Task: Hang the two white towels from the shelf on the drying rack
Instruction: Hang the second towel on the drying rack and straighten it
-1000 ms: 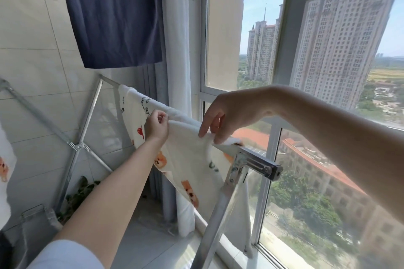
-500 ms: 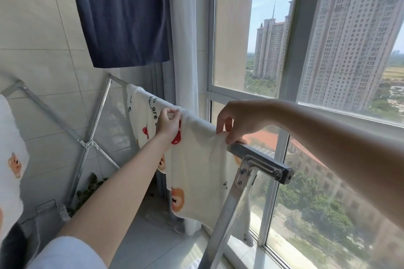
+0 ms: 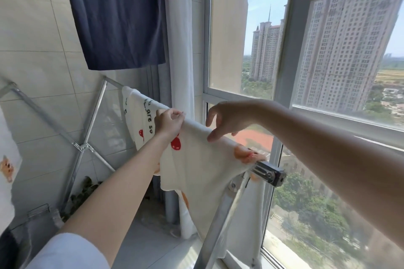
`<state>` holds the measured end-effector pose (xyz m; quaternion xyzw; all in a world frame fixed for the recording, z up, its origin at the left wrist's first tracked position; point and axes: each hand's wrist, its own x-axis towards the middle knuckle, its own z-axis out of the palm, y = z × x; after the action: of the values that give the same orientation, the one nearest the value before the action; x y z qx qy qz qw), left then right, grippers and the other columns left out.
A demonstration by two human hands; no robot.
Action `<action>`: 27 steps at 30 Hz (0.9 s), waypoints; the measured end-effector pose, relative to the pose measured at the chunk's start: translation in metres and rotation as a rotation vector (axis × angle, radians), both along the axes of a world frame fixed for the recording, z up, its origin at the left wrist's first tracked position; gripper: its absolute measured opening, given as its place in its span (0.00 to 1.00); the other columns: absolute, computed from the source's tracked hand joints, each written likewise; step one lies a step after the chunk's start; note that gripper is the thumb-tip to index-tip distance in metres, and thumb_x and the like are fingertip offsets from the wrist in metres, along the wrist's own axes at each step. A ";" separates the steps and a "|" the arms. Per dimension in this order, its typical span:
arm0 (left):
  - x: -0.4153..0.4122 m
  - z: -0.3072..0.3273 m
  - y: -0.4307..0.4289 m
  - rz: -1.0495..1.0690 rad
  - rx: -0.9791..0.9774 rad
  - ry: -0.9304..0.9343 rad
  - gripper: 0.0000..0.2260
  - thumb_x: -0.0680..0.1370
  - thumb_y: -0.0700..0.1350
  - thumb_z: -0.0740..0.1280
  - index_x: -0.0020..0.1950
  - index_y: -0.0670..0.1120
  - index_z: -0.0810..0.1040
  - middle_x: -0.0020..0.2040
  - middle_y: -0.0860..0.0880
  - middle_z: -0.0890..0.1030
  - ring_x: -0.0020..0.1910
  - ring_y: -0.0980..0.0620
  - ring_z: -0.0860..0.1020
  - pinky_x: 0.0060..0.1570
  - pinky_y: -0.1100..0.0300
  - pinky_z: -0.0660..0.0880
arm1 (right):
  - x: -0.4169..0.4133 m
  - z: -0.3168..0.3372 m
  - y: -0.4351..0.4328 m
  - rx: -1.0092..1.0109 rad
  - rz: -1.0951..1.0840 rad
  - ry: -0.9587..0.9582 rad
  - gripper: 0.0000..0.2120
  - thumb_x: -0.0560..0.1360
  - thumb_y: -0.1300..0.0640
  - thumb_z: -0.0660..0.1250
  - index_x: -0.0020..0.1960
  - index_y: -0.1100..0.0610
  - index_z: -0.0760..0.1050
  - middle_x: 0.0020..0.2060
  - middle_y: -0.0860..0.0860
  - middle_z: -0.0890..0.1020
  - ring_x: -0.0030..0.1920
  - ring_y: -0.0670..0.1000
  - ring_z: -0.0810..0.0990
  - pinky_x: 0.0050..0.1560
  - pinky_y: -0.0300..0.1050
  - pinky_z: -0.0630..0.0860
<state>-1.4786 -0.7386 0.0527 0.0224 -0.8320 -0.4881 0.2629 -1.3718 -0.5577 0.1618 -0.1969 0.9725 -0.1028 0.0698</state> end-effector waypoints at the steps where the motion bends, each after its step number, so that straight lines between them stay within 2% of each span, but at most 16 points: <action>1: -0.001 0.000 0.001 0.006 0.002 0.000 0.10 0.77 0.52 0.65 0.52 0.47 0.78 0.62 0.45 0.73 0.57 0.48 0.75 0.54 0.59 0.70 | -0.002 -0.004 -0.003 -0.001 0.011 0.009 0.26 0.70 0.50 0.75 0.65 0.53 0.72 0.55 0.54 0.76 0.45 0.52 0.81 0.35 0.40 0.78; 3: -0.004 0.001 0.001 0.019 -0.006 -0.019 0.11 0.78 0.51 0.63 0.54 0.46 0.78 0.64 0.44 0.72 0.54 0.49 0.74 0.52 0.59 0.69 | -0.005 -0.007 -0.007 0.055 0.038 0.016 0.29 0.69 0.54 0.75 0.68 0.53 0.70 0.60 0.54 0.74 0.51 0.57 0.81 0.42 0.44 0.80; 5: -0.005 0.001 -0.002 0.007 -0.032 -0.059 0.13 0.78 0.51 0.61 0.59 0.47 0.76 0.66 0.45 0.70 0.53 0.50 0.72 0.51 0.59 0.67 | -0.007 -0.007 -0.009 0.139 0.052 0.008 0.32 0.69 0.56 0.75 0.71 0.53 0.69 0.62 0.54 0.76 0.53 0.57 0.82 0.48 0.43 0.79; 7: -0.007 -0.001 -0.011 -0.016 0.006 -0.126 0.20 0.77 0.55 0.62 0.66 0.49 0.71 0.69 0.47 0.69 0.59 0.48 0.72 0.52 0.58 0.66 | -0.009 -0.003 -0.008 0.208 0.040 -0.066 0.34 0.69 0.57 0.75 0.73 0.54 0.67 0.62 0.54 0.78 0.49 0.54 0.83 0.42 0.39 0.77; 9: -0.010 -0.004 -0.021 -0.053 0.057 -0.173 0.27 0.75 0.58 0.64 0.71 0.49 0.67 0.70 0.49 0.69 0.65 0.47 0.71 0.53 0.58 0.65 | -0.012 0.003 -0.009 0.225 -0.003 -0.171 0.36 0.69 0.62 0.76 0.73 0.57 0.65 0.60 0.57 0.78 0.39 0.50 0.82 0.32 0.34 0.77; 11: -0.014 -0.003 -0.030 -0.055 0.087 -0.140 0.23 0.75 0.56 0.64 0.67 0.47 0.72 0.67 0.48 0.74 0.61 0.49 0.73 0.52 0.58 0.68 | -0.017 0.009 -0.016 0.242 -0.061 -0.262 0.35 0.69 0.65 0.75 0.72 0.59 0.66 0.52 0.58 0.80 0.35 0.47 0.80 0.30 0.35 0.80; 13: -0.021 0.000 -0.039 0.014 0.126 -0.097 0.16 0.76 0.52 0.62 0.61 0.48 0.76 0.61 0.48 0.78 0.52 0.51 0.75 0.50 0.58 0.71 | -0.028 0.014 -0.029 0.305 -0.093 -0.280 0.29 0.70 0.61 0.75 0.68 0.61 0.70 0.45 0.55 0.81 0.39 0.49 0.82 0.35 0.39 0.82; 15: -0.033 0.002 -0.053 0.092 0.165 -0.124 0.12 0.76 0.50 0.59 0.56 0.50 0.76 0.58 0.47 0.79 0.51 0.48 0.77 0.53 0.53 0.75 | -0.051 0.017 -0.053 0.316 -0.096 -0.229 0.26 0.72 0.53 0.73 0.66 0.61 0.72 0.50 0.55 0.81 0.47 0.52 0.83 0.45 0.45 0.83; 17: -0.049 0.003 -0.066 0.097 0.206 -0.168 0.12 0.76 0.49 0.58 0.56 0.51 0.75 0.59 0.46 0.77 0.54 0.45 0.77 0.58 0.48 0.75 | -0.078 0.021 -0.082 0.259 -0.081 -0.149 0.28 0.73 0.49 0.71 0.69 0.59 0.69 0.57 0.56 0.79 0.54 0.54 0.82 0.54 0.49 0.82; 19: -0.065 0.004 -0.075 0.070 0.224 -0.170 0.15 0.77 0.48 0.57 0.62 0.50 0.75 0.62 0.45 0.76 0.56 0.44 0.77 0.56 0.53 0.74 | -0.101 0.021 -0.110 0.220 -0.051 -0.073 0.30 0.74 0.48 0.69 0.72 0.57 0.66 0.62 0.57 0.77 0.57 0.56 0.81 0.58 0.51 0.80; 21: -0.090 0.007 -0.089 0.044 0.235 -0.153 0.17 0.79 0.48 0.57 0.66 0.47 0.73 0.63 0.44 0.75 0.58 0.43 0.76 0.55 0.54 0.74 | -0.131 0.015 -0.143 0.226 -0.022 0.023 0.30 0.74 0.48 0.67 0.73 0.55 0.64 0.64 0.56 0.75 0.58 0.57 0.79 0.57 0.49 0.79; 23: -0.113 0.006 -0.101 0.025 0.264 -0.146 0.17 0.79 0.47 0.57 0.67 0.46 0.73 0.62 0.44 0.76 0.59 0.42 0.76 0.58 0.52 0.74 | -0.158 0.005 -0.168 0.242 0.000 0.088 0.28 0.75 0.49 0.65 0.73 0.55 0.63 0.64 0.54 0.75 0.60 0.57 0.78 0.50 0.44 0.75; 25: -0.135 0.001 -0.115 0.025 0.294 -0.114 0.12 0.77 0.47 0.59 0.56 0.46 0.77 0.54 0.46 0.80 0.54 0.45 0.78 0.49 0.54 0.75 | -0.185 -0.006 -0.189 0.238 0.015 0.109 0.24 0.77 0.55 0.62 0.72 0.57 0.64 0.65 0.54 0.74 0.60 0.56 0.77 0.43 0.42 0.72; 27: -0.154 -0.001 -0.128 0.036 0.318 -0.080 0.09 0.74 0.48 0.63 0.46 0.44 0.77 0.45 0.48 0.79 0.46 0.47 0.77 0.42 0.54 0.74 | -0.211 -0.017 -0.206 0.209 0.021 0.111 0.22 0.78 0.62 0.57 0.72 0.60 0.64 0.65 0.54 0.71 0.64 0.56 0.73 0.48 0.43 0.71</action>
<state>-1.6328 -0.8670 0.0516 0.0977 -0.7536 -0.6074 0.2315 -1.5825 -0.7640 0.1453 -0.2044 0.9781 0.0109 0.0372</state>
